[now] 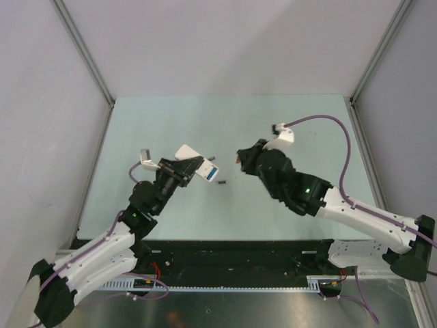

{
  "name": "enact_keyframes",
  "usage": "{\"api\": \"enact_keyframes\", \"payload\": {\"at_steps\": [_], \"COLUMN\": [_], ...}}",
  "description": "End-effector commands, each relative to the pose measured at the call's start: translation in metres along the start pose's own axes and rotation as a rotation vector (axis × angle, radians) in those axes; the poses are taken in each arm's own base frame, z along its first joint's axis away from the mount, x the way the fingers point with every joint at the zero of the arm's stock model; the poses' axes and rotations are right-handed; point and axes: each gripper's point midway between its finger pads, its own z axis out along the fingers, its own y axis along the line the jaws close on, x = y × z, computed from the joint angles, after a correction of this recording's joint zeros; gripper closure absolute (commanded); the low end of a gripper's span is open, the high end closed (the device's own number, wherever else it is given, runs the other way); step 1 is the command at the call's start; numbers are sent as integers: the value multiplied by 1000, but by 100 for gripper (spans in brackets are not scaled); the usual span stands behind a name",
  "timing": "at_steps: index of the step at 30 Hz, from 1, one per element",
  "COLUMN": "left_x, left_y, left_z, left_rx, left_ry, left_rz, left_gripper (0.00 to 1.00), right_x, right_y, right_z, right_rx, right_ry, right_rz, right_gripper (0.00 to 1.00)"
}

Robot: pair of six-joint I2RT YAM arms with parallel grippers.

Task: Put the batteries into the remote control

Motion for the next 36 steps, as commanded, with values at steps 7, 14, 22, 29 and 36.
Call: {"api": "enact_keyframes", "payload": {"at_steps": [7, 14, 22, 29, 36], "left_x": [-40, -41, -36, -30, -30], "left_y": [10, 13, 15, 24, 27], "left_z": [-63, -76, -74, -73, -71], "left_rx": [149, 181, 159, 130, 114], "left_ry": [-228, -245, -210, -183, -184], "left_rz": [165, 129, 135, 98, 96], "left_gripper": [100, 100, 100, 100, 100], "right_x": [70, 109, 158, 176, 186], "right_y": [-139, -156, -185, -199, -207], "right_z": [50, 83, 95, 95, 94], "right_rx": [234, 342, 507, 571, 594], "right_ry": [178, 199, 237, 253, 289], "right_rz": [346, 492, 615, 608, 590], "right_gripper": [100, 100, 100, 100, 84]}}
